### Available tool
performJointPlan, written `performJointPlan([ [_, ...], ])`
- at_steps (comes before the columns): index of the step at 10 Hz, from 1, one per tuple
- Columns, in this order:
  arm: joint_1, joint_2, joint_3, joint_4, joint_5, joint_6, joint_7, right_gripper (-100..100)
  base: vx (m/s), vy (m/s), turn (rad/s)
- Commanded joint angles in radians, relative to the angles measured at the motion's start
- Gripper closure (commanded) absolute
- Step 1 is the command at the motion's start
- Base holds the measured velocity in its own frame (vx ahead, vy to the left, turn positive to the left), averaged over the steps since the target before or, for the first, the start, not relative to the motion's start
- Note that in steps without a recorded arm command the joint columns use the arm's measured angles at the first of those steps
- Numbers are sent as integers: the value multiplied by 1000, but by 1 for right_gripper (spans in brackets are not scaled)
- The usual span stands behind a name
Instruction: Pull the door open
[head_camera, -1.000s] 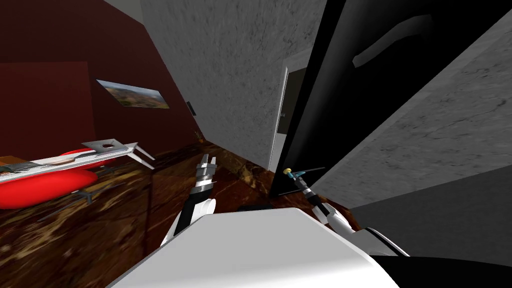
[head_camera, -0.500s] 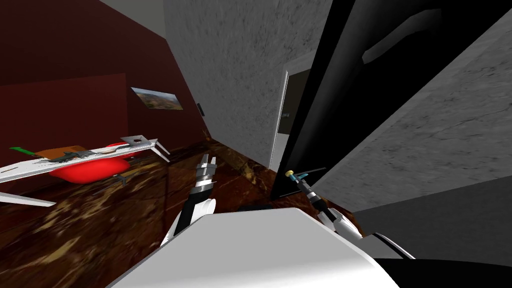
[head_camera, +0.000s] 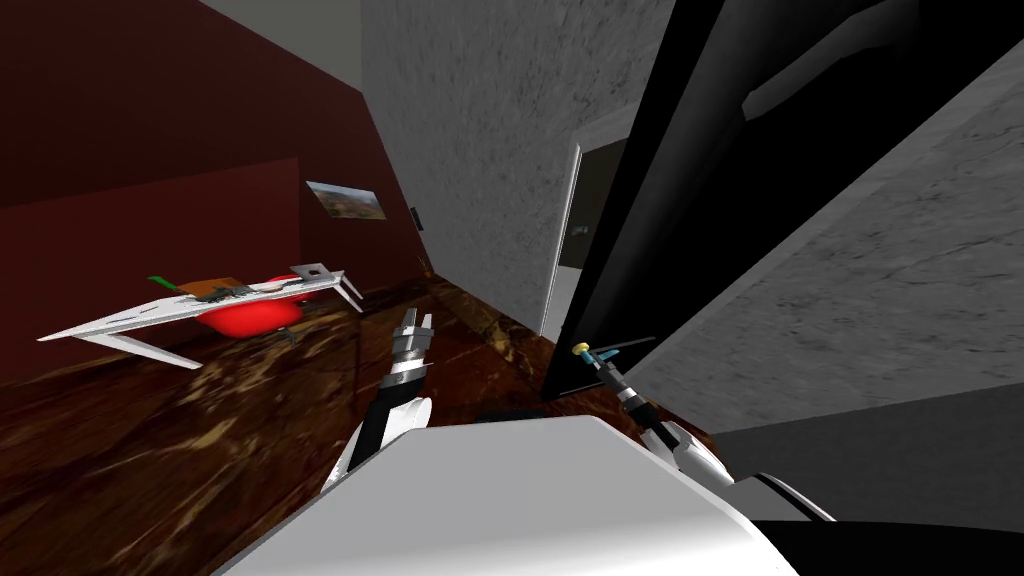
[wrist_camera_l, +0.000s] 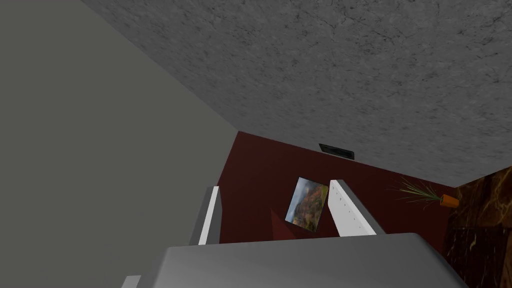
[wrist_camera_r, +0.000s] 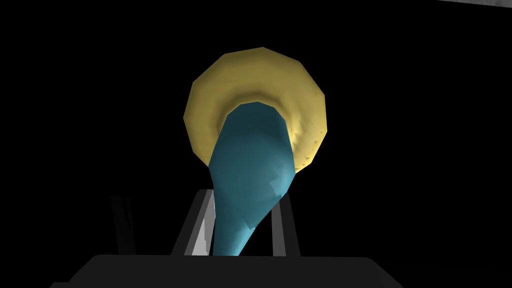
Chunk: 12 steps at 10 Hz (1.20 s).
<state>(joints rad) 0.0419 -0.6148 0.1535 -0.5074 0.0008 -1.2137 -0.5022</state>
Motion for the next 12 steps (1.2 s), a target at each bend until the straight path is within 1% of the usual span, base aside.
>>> performJointPlan([
  [1, 1, -5, 2, 28, 0, -32, -3, 100, -196, -112, 195],
  [2, 3, -7, 2, 32, -1, -39, -3, 100, -172, -93, 155],
  [4, 12, -14, 4, 44, -2, -65, -6, 100, -183, -87, 164],
  [6, 19, -19, 4, 53, -3, -84, -9, 100, -194, -78, 136],
  [7, 12, -13, 7, 56, -1, -78, -8, 100, -74, -34, 24],
  [8, 14, -13, 9, 62, -1, -86, -9, 100, -100, -49, 122],
  [12, 16, -18, 10, 77, -2, -105, -11, 100, -190, -94, 170],
])
